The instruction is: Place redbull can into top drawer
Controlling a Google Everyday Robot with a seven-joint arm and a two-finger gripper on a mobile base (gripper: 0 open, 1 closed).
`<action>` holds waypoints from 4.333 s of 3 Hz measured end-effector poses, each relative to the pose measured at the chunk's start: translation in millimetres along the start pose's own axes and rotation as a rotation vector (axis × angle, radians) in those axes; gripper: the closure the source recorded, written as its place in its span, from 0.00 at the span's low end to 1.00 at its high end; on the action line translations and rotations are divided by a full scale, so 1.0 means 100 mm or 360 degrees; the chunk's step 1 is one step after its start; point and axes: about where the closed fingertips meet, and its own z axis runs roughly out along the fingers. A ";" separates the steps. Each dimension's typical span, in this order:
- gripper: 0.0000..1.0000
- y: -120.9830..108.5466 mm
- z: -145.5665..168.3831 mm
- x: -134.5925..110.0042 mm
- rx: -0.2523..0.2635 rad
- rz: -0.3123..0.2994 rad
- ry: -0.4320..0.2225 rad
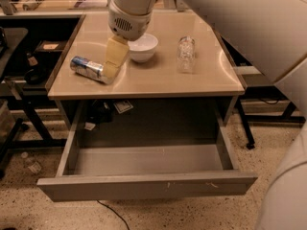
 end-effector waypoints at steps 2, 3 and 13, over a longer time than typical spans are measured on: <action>0.00 -0.04 0.13 -0.45 -0.0039 -0.0071 -0.0067; 0.00 -0.02 0.23 -0.52 -0.0061 -0.0066 -0.0098; 0.64 -0.42 1.49 -0.88 -0.0203 0.0197 -0.0125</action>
Offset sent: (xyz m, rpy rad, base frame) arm 0.0196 0.0641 0.0079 0.0490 -0.0004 0.0875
